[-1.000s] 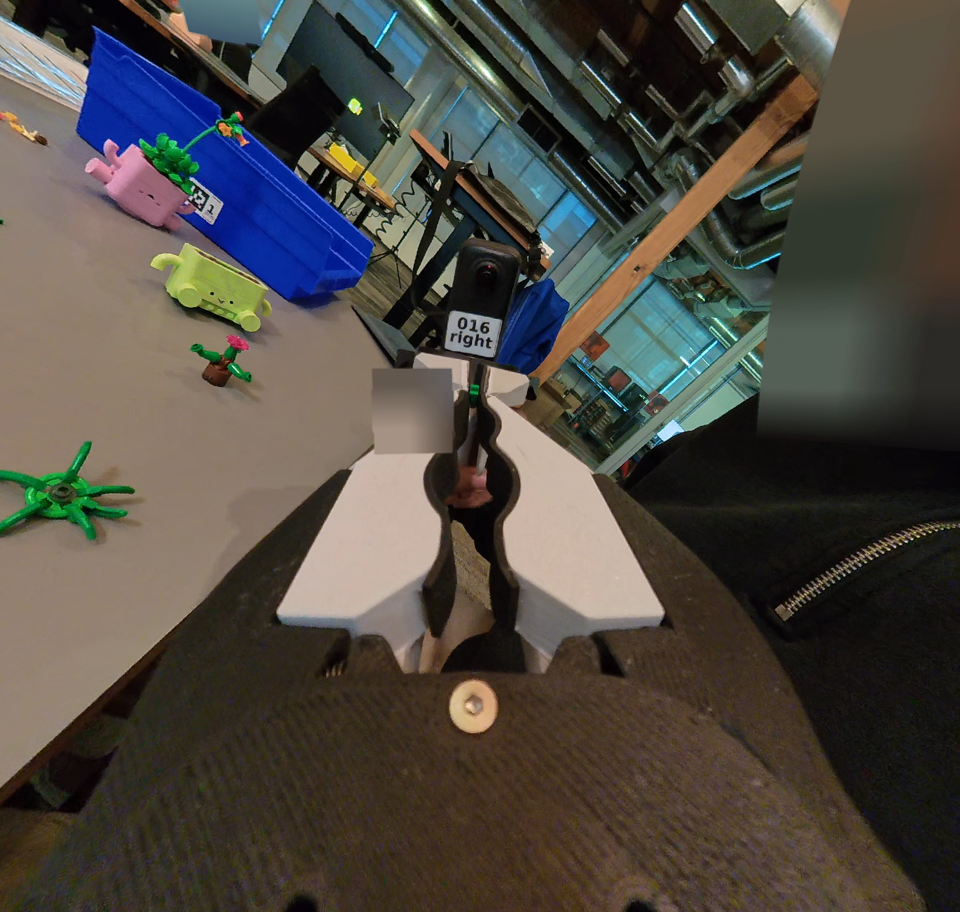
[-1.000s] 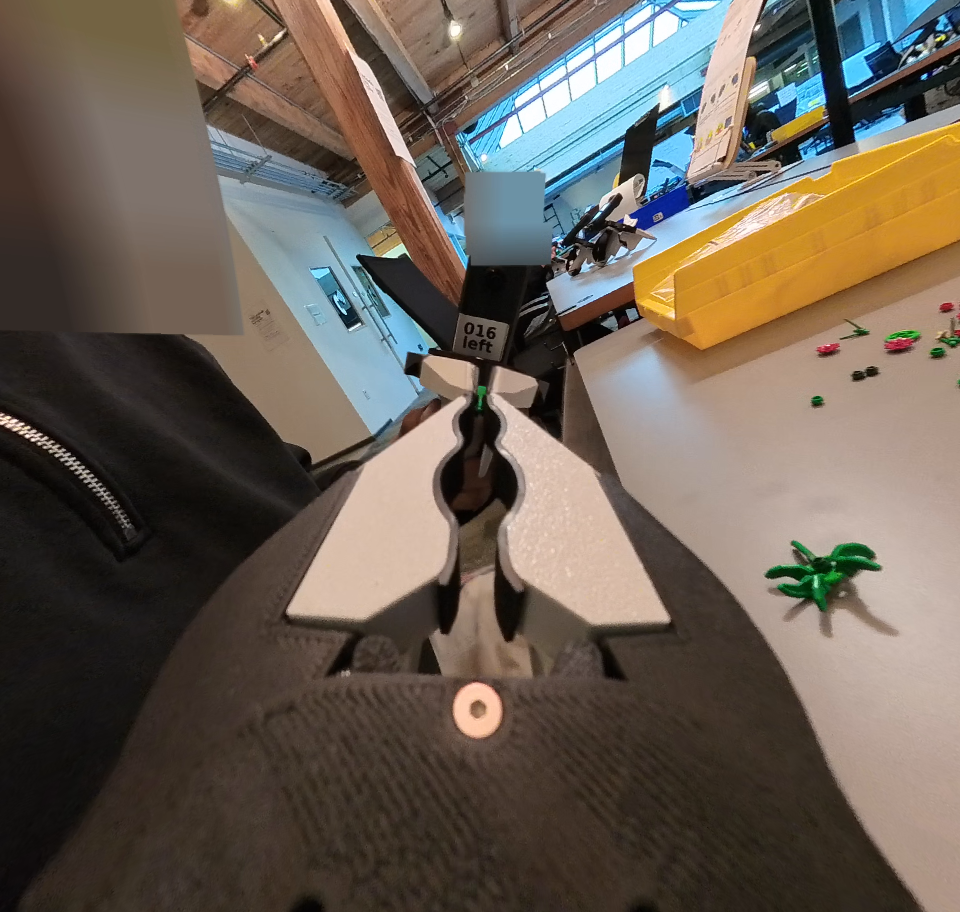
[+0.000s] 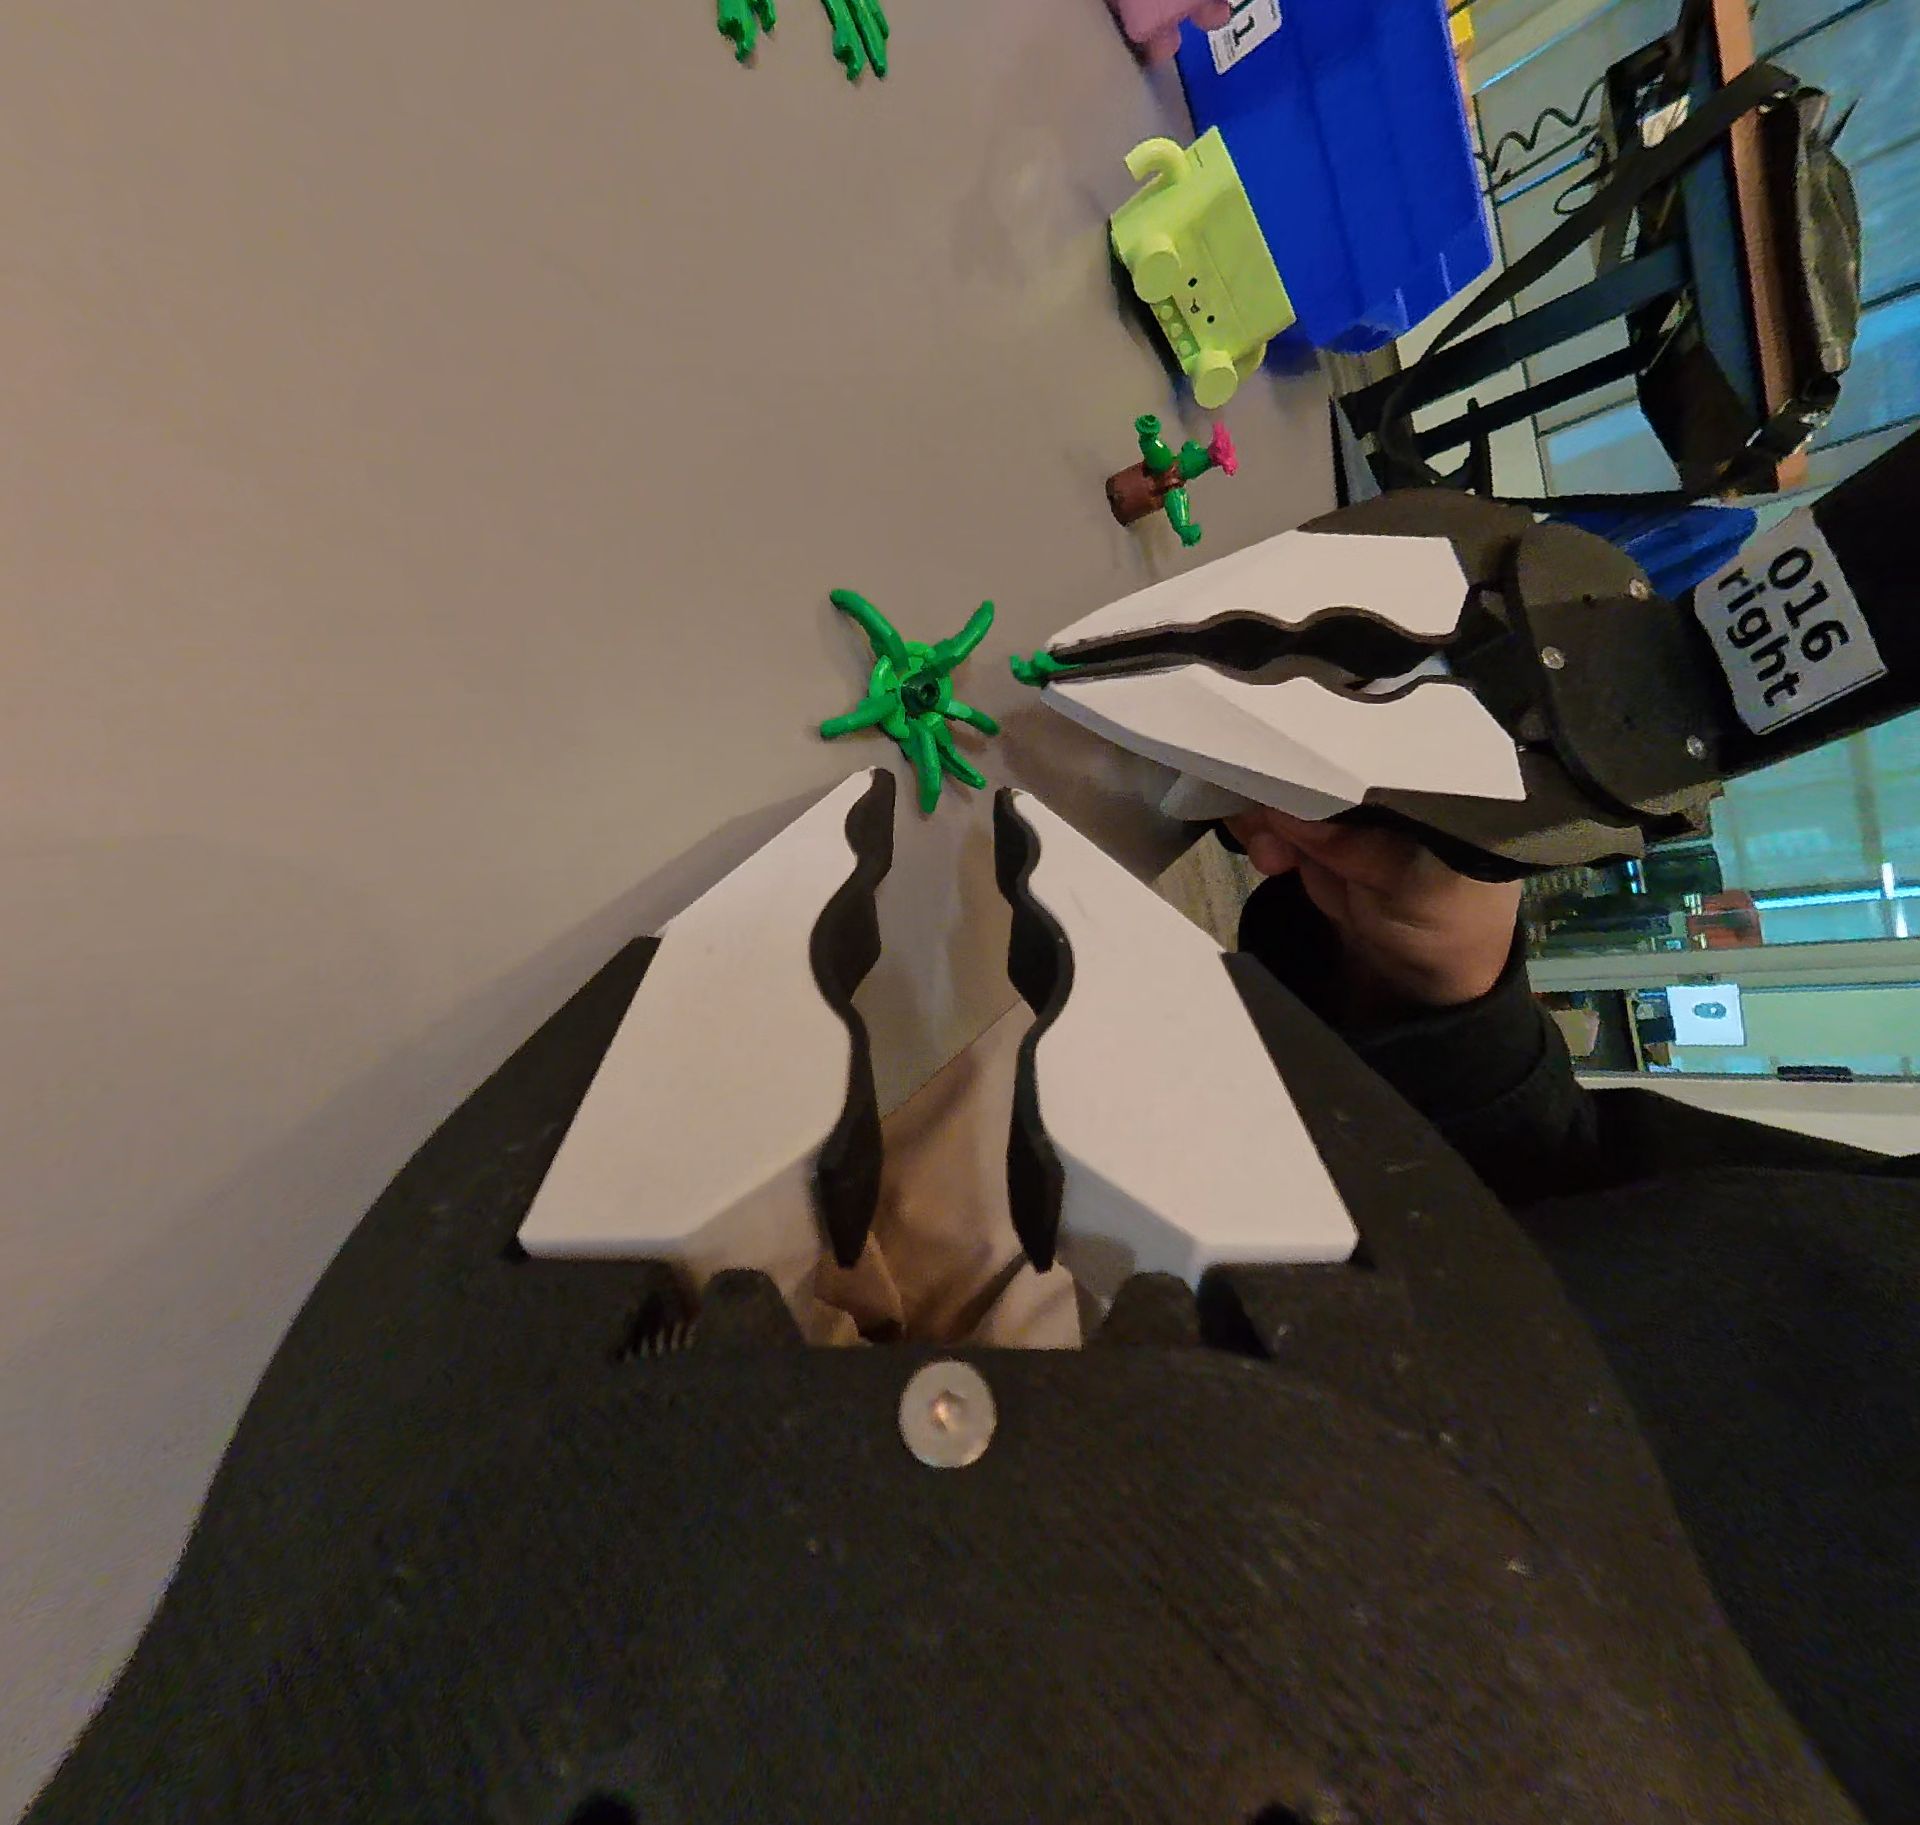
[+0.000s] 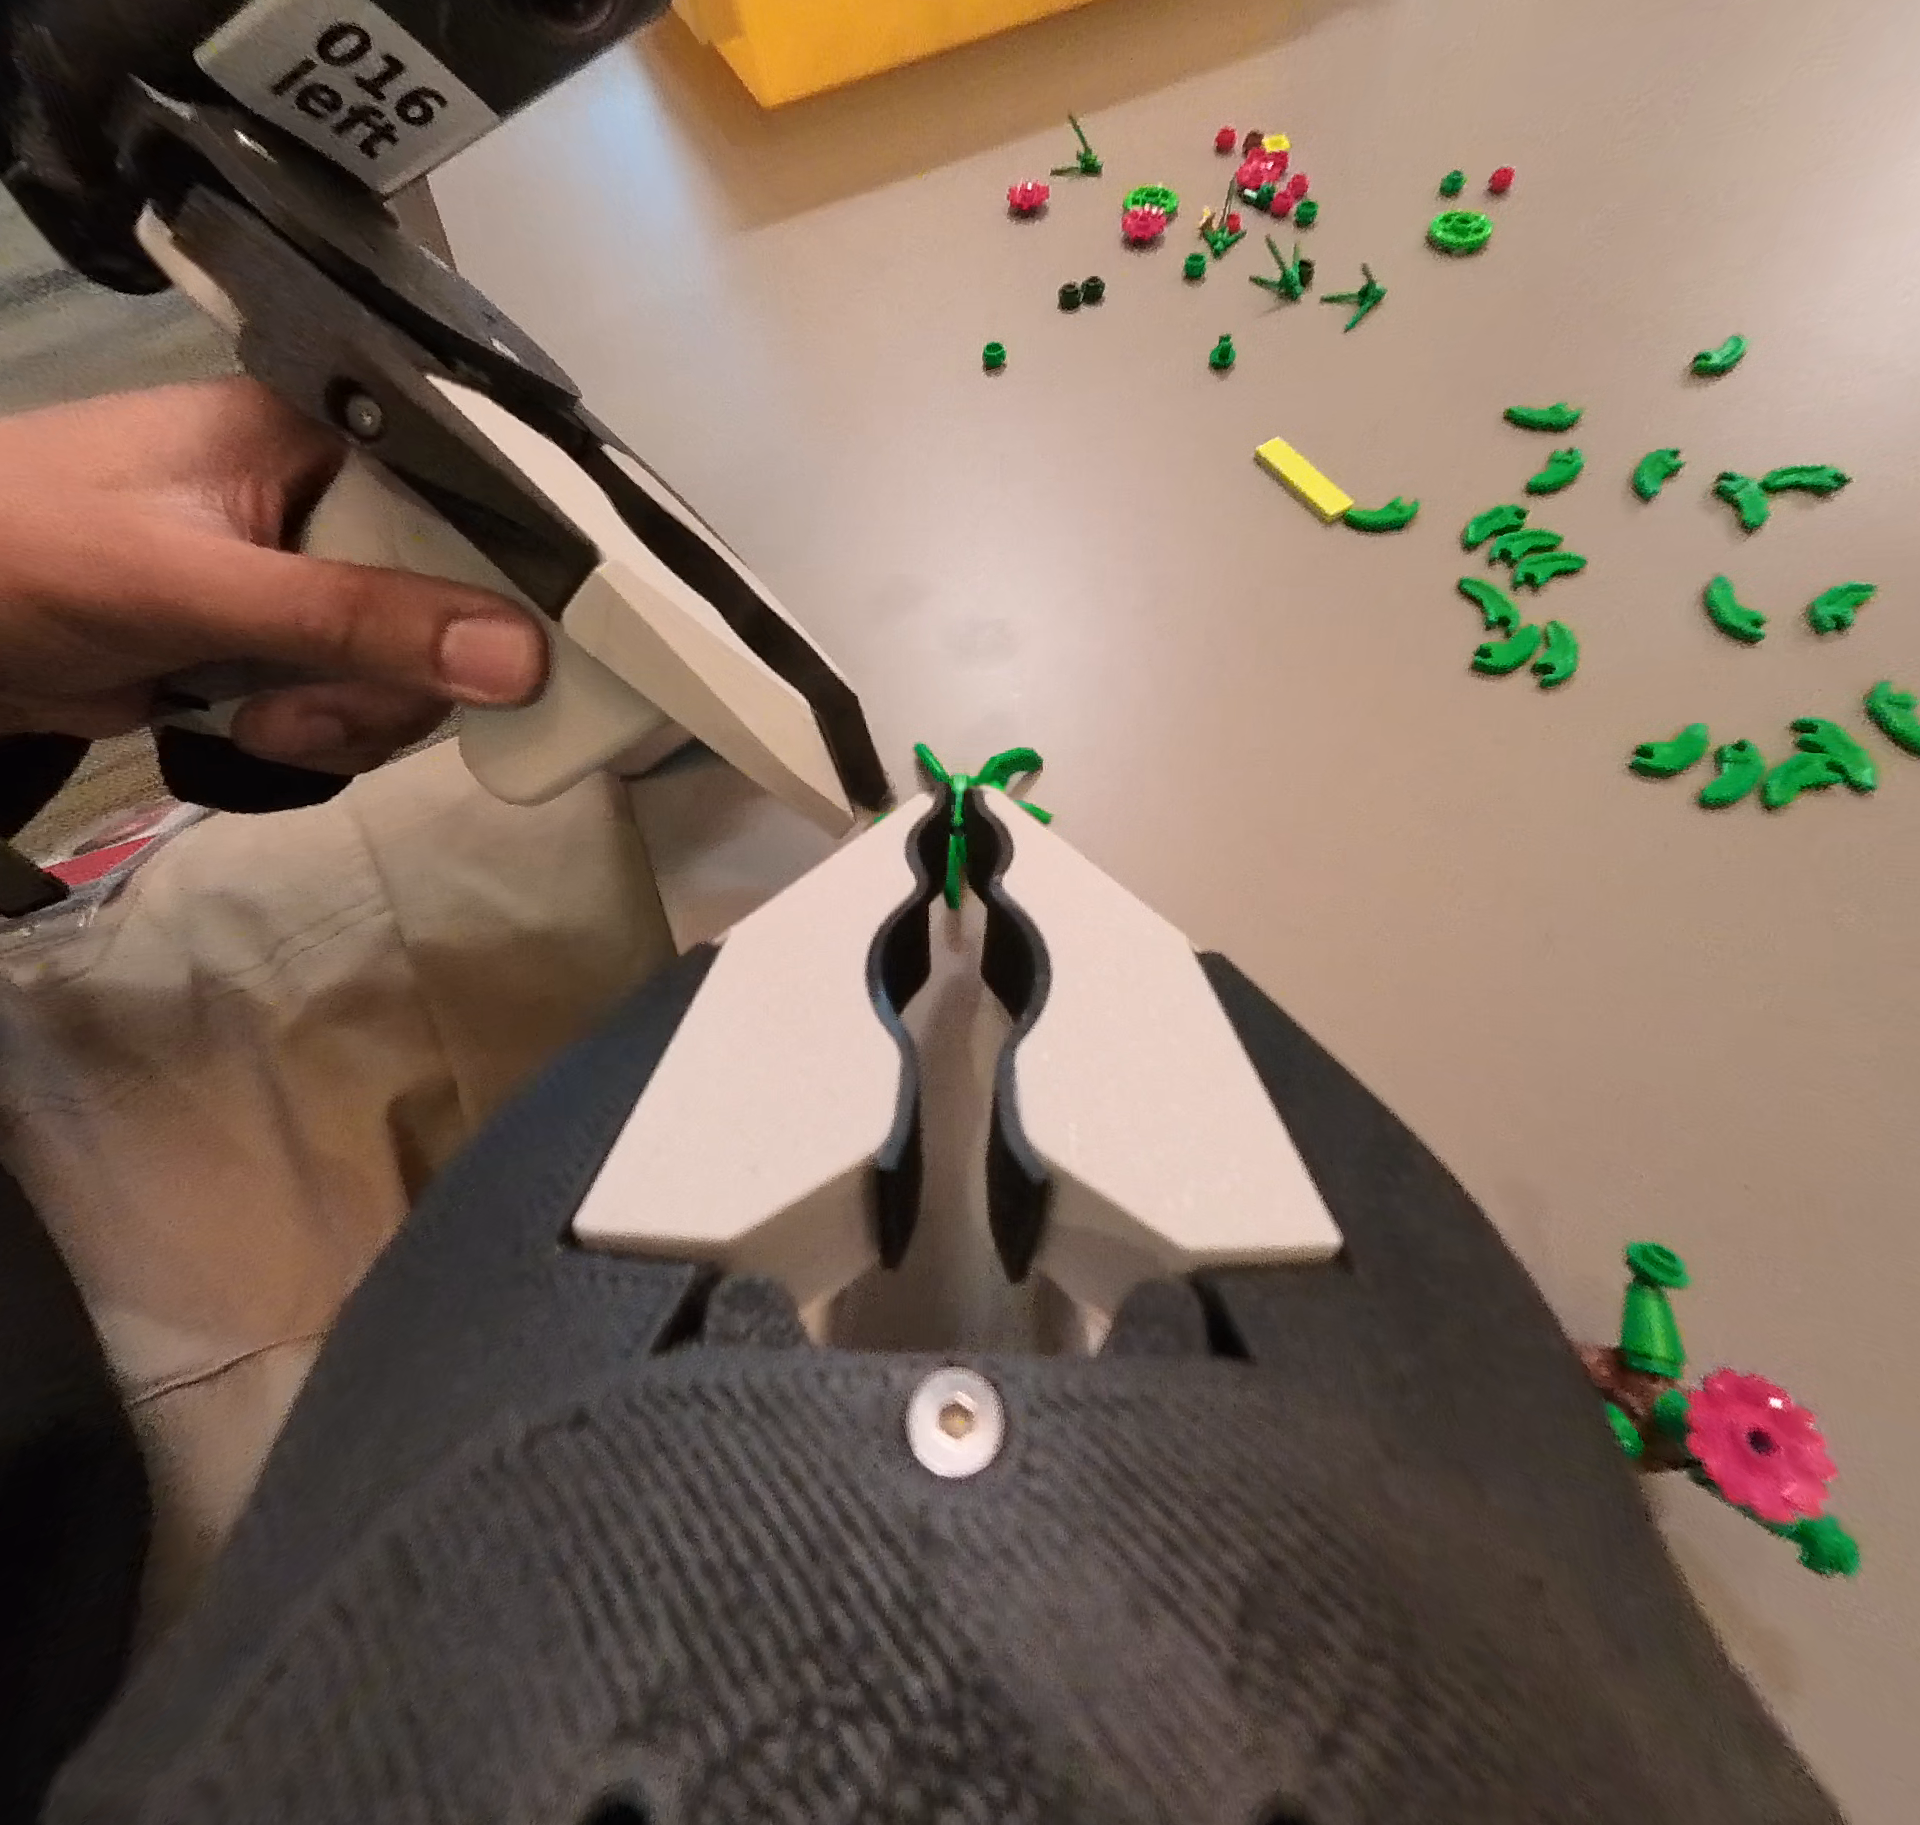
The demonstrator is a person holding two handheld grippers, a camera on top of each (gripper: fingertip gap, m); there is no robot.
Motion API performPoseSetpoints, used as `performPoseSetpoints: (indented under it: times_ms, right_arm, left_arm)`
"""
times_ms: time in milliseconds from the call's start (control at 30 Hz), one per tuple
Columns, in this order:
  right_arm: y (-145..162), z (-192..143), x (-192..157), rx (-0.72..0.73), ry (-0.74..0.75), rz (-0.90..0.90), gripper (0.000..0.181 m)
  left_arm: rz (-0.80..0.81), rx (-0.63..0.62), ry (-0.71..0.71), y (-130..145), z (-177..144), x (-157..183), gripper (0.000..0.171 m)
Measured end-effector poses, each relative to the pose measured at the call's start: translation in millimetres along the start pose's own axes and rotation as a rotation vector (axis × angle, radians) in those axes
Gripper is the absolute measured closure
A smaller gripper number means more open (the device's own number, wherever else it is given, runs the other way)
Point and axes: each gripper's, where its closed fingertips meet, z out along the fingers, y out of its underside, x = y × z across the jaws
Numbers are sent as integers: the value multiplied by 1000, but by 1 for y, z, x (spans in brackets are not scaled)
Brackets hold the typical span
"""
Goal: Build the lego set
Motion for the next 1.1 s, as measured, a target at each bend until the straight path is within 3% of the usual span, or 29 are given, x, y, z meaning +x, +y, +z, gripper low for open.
performPoseSetpoints:
  times_ms: [633,1100]
  right_arm:
    - [22,7,8,-146,-29,-9,180]
    - [23,8,6,-157,-44,-8,180]
  left_arm:
    - [-4,5,31,-9,6,2,149]
    - [-14,26,92,-18,11,5,152]
